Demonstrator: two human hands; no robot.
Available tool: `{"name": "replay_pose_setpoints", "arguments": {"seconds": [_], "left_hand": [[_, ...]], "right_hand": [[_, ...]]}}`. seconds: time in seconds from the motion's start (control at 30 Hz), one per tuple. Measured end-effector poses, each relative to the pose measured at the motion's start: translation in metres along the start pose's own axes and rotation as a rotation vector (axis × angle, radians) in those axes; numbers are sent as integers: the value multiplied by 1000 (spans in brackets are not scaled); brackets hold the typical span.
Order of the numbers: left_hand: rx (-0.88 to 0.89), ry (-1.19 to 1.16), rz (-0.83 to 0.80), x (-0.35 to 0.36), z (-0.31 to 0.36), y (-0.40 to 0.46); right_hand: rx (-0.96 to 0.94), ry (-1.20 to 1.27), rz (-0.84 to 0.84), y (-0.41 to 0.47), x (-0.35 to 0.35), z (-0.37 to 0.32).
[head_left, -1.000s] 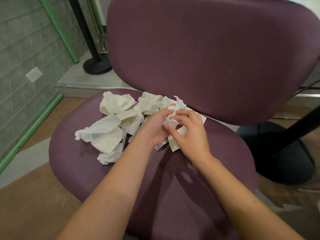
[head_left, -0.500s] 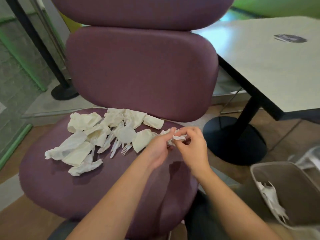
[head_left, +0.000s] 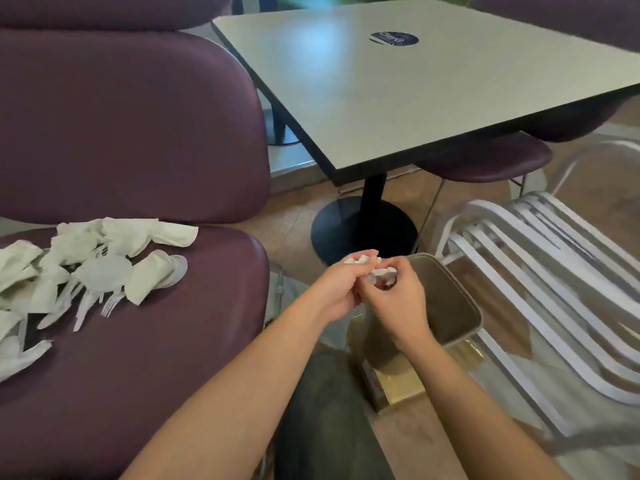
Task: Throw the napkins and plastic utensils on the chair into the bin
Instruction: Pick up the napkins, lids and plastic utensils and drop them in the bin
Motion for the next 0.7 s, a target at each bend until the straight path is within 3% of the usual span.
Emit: {"name": "replay_pose_setpoints", "arguments": {"seconds": [0.1,0.17,0.33,0.43,0.57,0.7], "left_hand": [[-72,-3,-63,22,-24,18],[-98,85,-22,26,-39,28],[-30,841,327,14,-89,55],[-104,701,361,12,-101,58],[-121,621,342,9,-108,64],[-163,557,307,6,-106,62]], "right_hand": [[48,-41,77,12,-29,18],[72,-71,106,20,-44,27],[71,-172,158,38,-64,60],[88,-319,96,43,-59,84],[333,-663,-285,49,-51,119],[338,-646,-278,50,-50,112]]}}
Point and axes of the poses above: each hand's wrist, its own y-axis towards the middle knuckle, its own x-axis out of the palm, z = x × y, the point moved 1 cm from there along y, towards the middle knuckle, and after that the axes turned 7 degrees about x, right-handed, at the moved point
